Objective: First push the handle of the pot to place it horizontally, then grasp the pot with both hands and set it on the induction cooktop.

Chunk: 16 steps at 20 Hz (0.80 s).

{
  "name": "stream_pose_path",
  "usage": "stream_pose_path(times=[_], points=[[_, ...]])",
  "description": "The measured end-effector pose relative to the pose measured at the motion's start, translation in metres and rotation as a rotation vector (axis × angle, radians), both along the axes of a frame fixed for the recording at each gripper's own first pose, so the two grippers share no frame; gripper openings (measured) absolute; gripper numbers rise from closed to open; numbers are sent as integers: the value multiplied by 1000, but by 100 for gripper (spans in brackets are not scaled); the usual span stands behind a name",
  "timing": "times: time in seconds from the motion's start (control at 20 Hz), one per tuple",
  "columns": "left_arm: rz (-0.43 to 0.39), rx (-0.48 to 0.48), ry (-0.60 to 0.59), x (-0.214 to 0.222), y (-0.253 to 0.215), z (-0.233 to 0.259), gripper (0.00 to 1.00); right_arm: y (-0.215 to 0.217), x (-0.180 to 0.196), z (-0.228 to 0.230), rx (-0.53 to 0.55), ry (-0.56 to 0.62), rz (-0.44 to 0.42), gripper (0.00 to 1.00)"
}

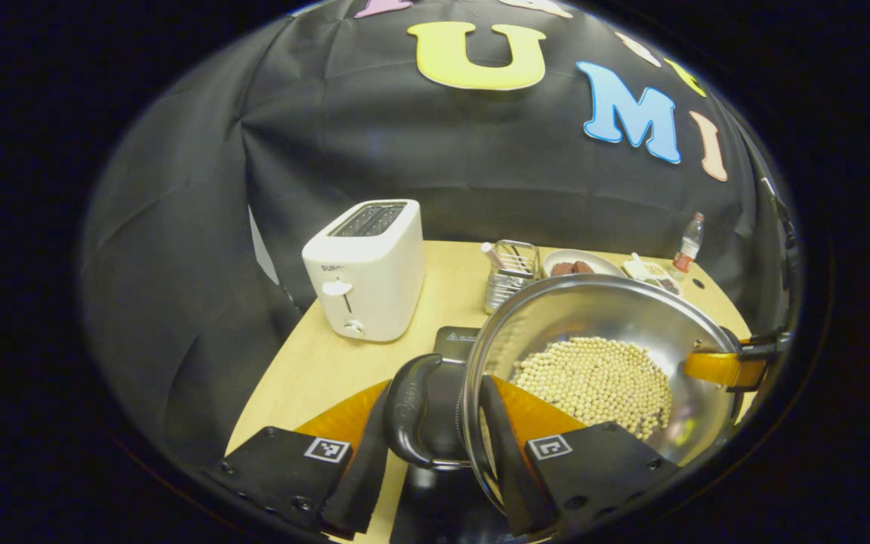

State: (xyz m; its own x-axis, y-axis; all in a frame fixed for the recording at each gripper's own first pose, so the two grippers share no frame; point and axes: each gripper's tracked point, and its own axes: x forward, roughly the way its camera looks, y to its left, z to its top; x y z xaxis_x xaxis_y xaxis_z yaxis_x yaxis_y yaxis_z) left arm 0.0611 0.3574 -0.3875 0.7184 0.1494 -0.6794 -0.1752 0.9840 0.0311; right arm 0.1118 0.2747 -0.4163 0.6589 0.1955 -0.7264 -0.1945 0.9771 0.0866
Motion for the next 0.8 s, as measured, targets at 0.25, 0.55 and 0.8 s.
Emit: stream_pose_path(times=[0.25,0.55,0.8], points=[[-14,-10,11,5,21,-20,71,17,2,-16,3,15,-7,67],[-34,-23,23,13,24,-40,67,18,6,-28,-1,26,-20,68],[-27,-37,17,12,24,-42,71,14,5,-34,-14,23,-27,67]])
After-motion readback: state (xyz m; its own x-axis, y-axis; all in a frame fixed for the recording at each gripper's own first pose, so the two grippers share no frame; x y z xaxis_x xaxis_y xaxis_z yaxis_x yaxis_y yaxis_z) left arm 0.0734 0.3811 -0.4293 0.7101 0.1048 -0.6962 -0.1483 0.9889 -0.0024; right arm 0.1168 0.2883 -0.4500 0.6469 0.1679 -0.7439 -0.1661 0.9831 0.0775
